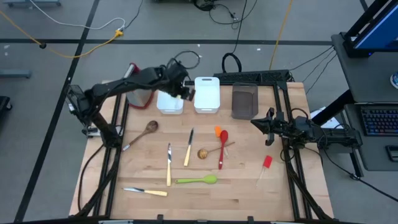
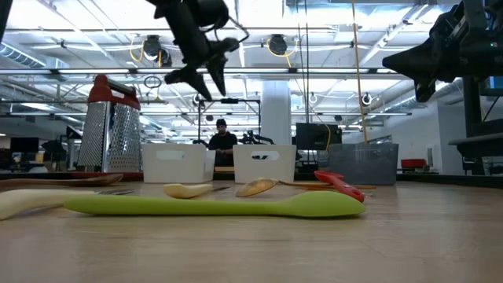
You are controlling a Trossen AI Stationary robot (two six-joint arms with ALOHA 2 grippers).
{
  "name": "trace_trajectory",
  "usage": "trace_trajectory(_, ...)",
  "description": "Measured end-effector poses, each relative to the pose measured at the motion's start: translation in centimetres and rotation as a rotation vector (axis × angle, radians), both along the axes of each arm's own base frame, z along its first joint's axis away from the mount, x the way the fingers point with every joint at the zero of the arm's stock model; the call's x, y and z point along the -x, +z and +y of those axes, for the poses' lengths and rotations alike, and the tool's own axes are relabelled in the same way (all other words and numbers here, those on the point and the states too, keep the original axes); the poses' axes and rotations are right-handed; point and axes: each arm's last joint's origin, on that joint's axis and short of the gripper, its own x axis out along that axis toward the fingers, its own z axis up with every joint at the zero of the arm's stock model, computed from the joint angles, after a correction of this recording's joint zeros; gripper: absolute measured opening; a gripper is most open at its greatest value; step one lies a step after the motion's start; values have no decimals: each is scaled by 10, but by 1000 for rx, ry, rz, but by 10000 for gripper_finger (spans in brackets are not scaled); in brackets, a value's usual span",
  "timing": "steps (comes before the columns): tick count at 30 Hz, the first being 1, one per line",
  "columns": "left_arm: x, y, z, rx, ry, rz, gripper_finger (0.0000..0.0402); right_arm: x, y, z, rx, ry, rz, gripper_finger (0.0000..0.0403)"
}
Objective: Pick & Place Kitchen Items
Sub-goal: Put the red spatula into the left white bin
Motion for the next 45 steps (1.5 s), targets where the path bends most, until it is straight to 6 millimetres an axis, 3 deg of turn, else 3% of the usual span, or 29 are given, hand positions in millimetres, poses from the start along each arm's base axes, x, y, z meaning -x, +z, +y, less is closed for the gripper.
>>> trace_trajectory(9, -24, 2, -62, -115, -146, 7, 168, 0, 0, 0, -148, 16, -31, 4)
trace_trajectory(15, -31, 4, -88, -226, -157, 18, 168, 0, 0, 0, -218, 22, -46, 4)
trace_trajectory(22, -33, 4, -104, -192, -133, -10, 168, 0, 0, 0, -272, 26, -57, 4)
trace_trajectory(29, -42, 4, -114, -182, -265, -105, 168, 0, 0, 0, -271, 27, -56, 4)
trace_trajectory(39, -51, -33, -134, -154, -353, -242, 168, -1, 0, 4, -364, 166, -50, 4)
trace_trajectory(45, -32, -48, -153, -152, -385, -321, 168, -1, 0, 4, -383, 178, -50, 4)
